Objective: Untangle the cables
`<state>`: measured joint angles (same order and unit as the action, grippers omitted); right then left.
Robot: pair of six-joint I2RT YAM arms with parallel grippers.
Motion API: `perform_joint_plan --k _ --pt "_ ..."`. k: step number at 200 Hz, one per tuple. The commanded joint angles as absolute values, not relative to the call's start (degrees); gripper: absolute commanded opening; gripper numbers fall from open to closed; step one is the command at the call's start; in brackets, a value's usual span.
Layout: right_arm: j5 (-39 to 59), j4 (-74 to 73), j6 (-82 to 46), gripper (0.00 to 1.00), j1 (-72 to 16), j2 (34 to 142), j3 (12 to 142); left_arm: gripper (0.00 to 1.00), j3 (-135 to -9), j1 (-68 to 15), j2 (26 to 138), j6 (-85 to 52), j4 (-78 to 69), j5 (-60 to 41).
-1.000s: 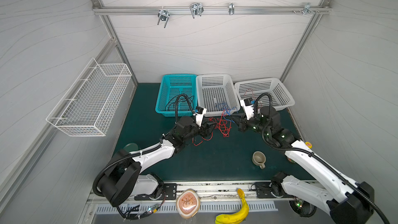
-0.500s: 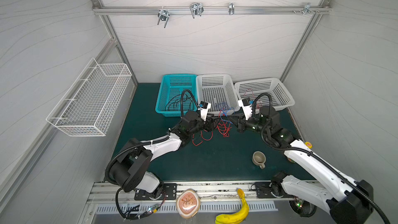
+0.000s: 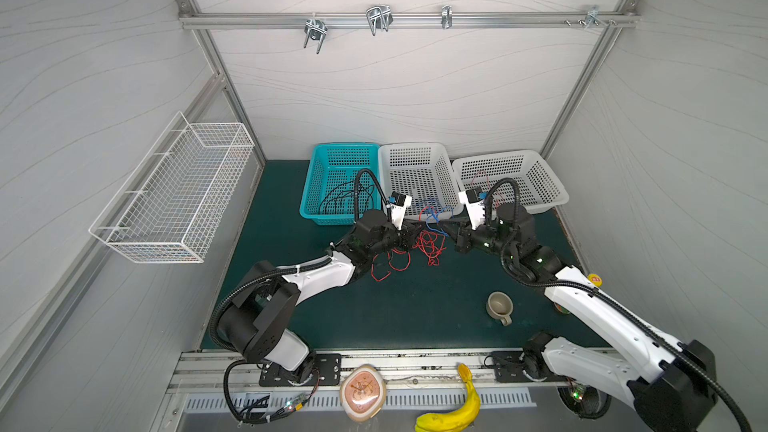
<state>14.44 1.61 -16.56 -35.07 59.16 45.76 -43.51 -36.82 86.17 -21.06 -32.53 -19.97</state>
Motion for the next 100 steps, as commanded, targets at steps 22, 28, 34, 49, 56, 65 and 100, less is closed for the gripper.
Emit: perform_joint_plan --k 22,28,34,49,56,65,100 --pt "4.1 3.8 -16.7 0.00 -35.0 62.1 46.0 0.00 -47.7 -36.9 80.5 -18.9 -25.5 -18.5" --pt "3.5 4.2 -16.7 0.00 -35.0 62.5 46.1 0.00 -48.1 -36.9 79.5 -18.6 -23.7 -17.8" --pt "2.6 4.5 -16.6 0.00 -34.9 62.9 46.1 0.00 -48.5 -36.8 78.6 -18.1 -21.5 -17.2" --pt "0.2 5.6 -16.3 0.00 -34.9 64.1 46.5 0.00 -49.2 -36.8 75.9 -16.7 -18.7 -15.3" --pt "-0.9 6.1 -16.3 0.00 -34.9 64.7 46.7 0.00 -49.2 -36.9 74.8 -16.4 -18.0 -13.9" --pt "-2.6 6.7 -16.2 0.00 -34.9 65.6 47.2 0.00 -49.2 -36.8 73.3 -15.7 -17.3 -12.2" --pt "-5.4 8.6 -15.6 0.00 -34.7 69.7 50.4 0.00 -49.0 -36.8 67.4 -13.3 -15.9 -9.1"
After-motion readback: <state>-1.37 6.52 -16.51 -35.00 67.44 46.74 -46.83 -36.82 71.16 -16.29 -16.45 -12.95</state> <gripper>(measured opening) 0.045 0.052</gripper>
